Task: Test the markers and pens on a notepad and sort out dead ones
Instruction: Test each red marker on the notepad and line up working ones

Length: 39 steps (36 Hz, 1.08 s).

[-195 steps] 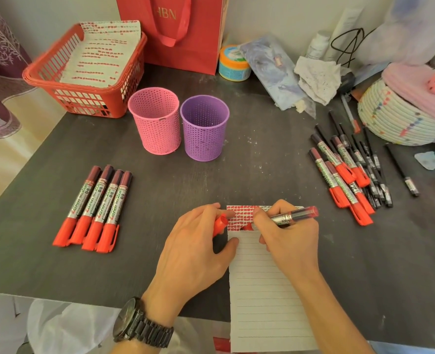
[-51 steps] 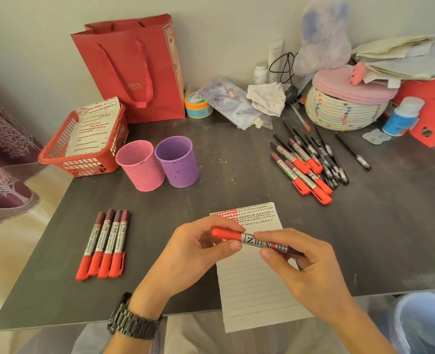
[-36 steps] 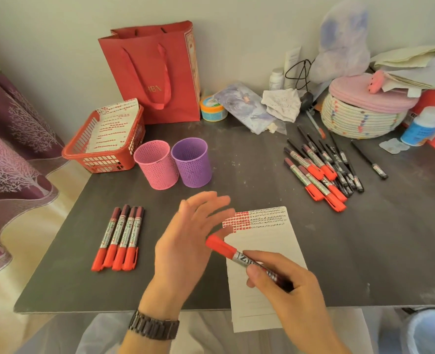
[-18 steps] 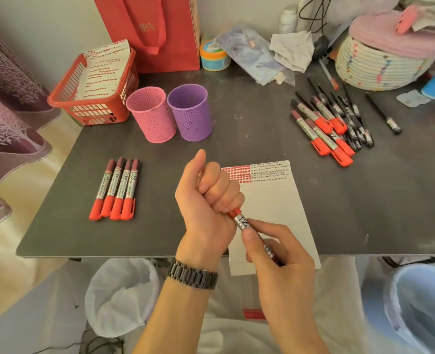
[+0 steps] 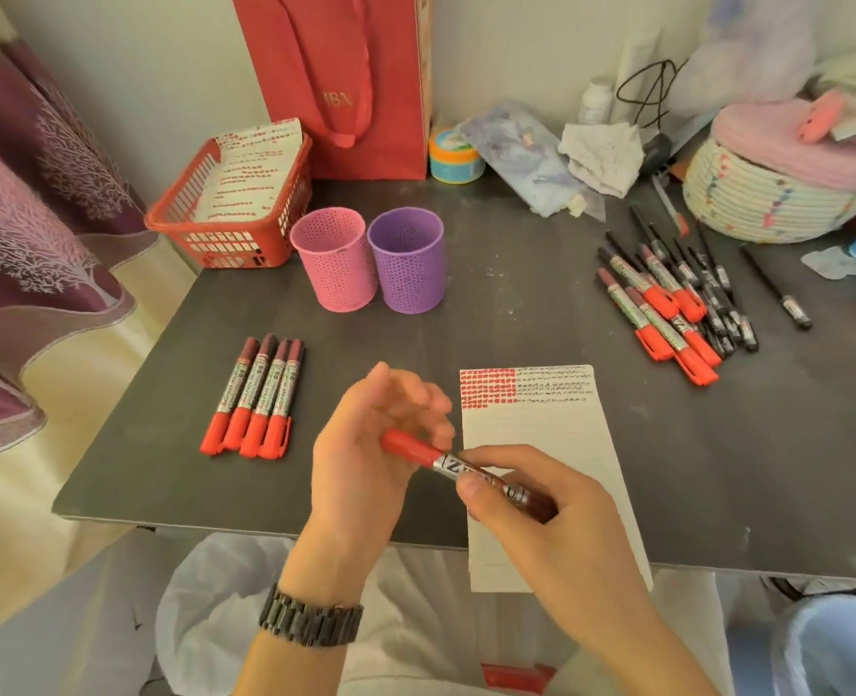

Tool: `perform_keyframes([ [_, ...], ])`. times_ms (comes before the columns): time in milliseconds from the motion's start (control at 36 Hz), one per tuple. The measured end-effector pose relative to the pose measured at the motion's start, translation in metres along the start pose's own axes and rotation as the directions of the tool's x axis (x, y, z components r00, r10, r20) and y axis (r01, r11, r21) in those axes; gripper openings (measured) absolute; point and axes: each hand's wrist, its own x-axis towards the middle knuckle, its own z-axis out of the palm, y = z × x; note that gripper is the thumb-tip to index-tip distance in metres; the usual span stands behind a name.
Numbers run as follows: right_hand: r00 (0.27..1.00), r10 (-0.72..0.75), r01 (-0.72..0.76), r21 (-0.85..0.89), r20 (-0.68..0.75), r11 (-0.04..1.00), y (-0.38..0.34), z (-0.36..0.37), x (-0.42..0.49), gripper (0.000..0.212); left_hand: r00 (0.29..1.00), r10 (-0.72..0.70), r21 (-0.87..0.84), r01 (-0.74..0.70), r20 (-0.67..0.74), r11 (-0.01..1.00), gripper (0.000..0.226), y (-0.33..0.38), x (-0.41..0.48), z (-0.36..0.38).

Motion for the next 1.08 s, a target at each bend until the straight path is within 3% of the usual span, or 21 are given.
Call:
perform_keyframes([
  [83,0.999,-0.022,0.025,-0.070,0.043,0.997,0.002,-0.007,0.011,0.018,1.000,0.029,0.368,-0.030,0.008,0.929,0.029,-0.004,-0.009,-0.022],
  [139,0.998,-0.053,0.056,-0.094,0.034,0.994,0.003,-0.008,0.021,0.019,1.000,-0.017,0.479,0.010,0.010,0.878,0.026,-0.004,-0.015,-0.035],
  [250,0.996,-0.069,0.070,0.008,-0.059,0.998,0.008,0.000,0.049,0.023,0.996,-0.081,0.591,0.083,-0.031,0.803,0.031,-0.001,-0.027,-0.060],
  [389,0.993,0.080,-0.049,0.323,-0.083,0.945,0.007,0.039,0.088,0.030,0.991,0.044,0.649,0.050,-0.127,0.759,0.023,0.007,-0.034,-0.077],
  [528,0.999,0.036,-0.039,0.151,0.022,0.988,0.008,0.088,0.122,0.036,0.939,0.268,0.771,-0.004,-0.216,0.637,0.023,0.015,-0.032,-0.091],
  [583,0.997,0.019,-0.024,0.059,0.072,0.998,0.007,0.103,0.138,0.036,0.896,0.402,0.875,-0.031,-0.191,0.483,0.028,0.016,-0.031,-0.100],
  [639,0.996,0.007,-0.003,-0.039,0.093,0.999,0.006,0.114,0.154,0.034,0.802,0.581,0.956,-0.047,-0.136,0.288,0.026,0.017,-0.028,-0.113],
  [694,0.994,0.006,0.008,-0.127,0.111,0.992,0.003,0.123,0.167,0.033,0.737,0.671,0.986,-0.041,-0.080,0.163,0.033,0.017,-0.021,-0.126],
  [861,0.984,0.063,-0.018,-0.257,0.166,0.966,-0.004,0.145,0.185,0.044,0.863,0.503,0.997,0.072,-0.050,-0.023,0.046,0.007,-0.006,-0.158],
  [1000,0.970,0.167,-0.135,-0.182,0.175,0.974,-0.004,0.155,0.189,0.048,0.869,0.494,0.992,0.089,-0.033,-0.090,0.046,0.001,-0.002,-0.167],
  [1083,0.972,0.168,-0.134,-0.197,0.166,0.971,-0.005,0.157,0.186,0.049,0.848,0.530,0.992,0.083,-0.019,-0.096,0.044,-0.001,-0.002,-0.167],
])
